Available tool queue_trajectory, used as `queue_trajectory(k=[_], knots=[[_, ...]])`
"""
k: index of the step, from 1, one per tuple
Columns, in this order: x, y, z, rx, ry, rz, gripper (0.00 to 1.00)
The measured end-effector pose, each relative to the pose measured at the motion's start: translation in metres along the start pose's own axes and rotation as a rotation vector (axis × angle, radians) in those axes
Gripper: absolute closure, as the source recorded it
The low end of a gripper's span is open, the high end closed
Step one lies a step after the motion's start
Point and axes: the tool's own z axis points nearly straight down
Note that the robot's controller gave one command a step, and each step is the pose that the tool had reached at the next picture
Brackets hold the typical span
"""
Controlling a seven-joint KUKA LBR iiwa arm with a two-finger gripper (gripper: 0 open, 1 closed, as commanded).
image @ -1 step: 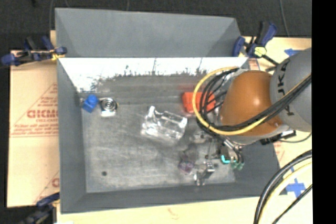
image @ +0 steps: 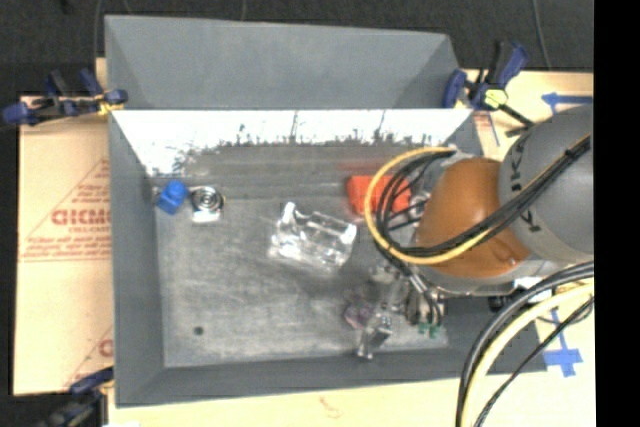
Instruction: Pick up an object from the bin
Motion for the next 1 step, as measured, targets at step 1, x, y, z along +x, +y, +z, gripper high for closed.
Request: queue_trajectory(k=[1], knots=[[-0.0133, 0.0050, 0.0114, 0.005, -0.005, -0.050, 0.00]])
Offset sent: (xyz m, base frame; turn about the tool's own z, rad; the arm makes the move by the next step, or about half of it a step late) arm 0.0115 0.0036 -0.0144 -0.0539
